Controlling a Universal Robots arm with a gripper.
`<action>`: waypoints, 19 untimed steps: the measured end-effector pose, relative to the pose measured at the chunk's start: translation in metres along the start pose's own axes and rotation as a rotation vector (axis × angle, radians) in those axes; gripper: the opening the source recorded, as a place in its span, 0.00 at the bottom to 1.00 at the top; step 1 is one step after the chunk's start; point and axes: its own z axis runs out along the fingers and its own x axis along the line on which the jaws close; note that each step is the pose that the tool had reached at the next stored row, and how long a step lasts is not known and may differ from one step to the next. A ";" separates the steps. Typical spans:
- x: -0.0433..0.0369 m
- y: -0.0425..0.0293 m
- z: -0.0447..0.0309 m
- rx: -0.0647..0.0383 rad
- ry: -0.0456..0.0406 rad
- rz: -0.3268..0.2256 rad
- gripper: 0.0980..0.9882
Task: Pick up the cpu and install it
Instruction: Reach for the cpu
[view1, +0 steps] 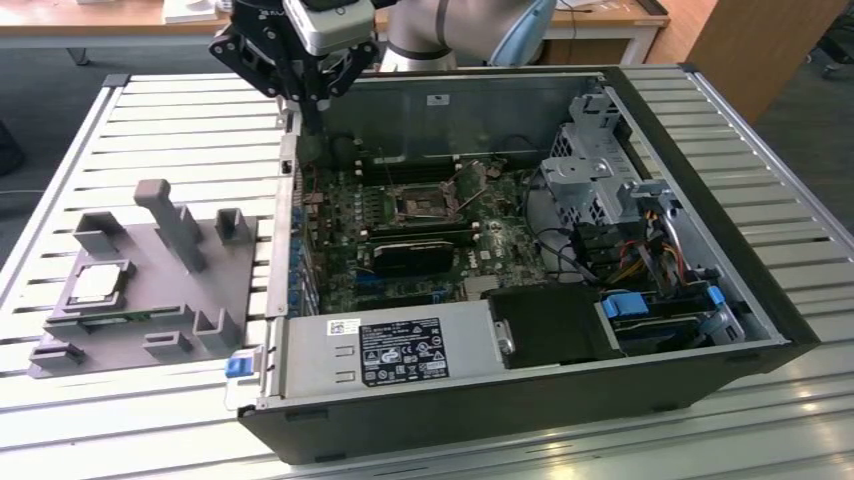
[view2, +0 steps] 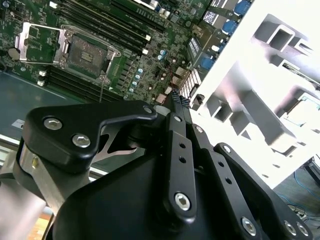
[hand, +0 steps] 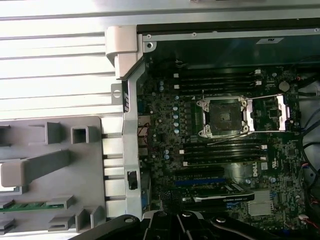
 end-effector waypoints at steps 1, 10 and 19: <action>0.0004 0.0000 0.0000 0.000 0.0000 0.000 0.01; 0.0032 -0.0003 0.0000 0.000 0.0000 0.000 0.01; 0.0069 -0.0006 0.0000 0.000 0.0000 0.000 0.01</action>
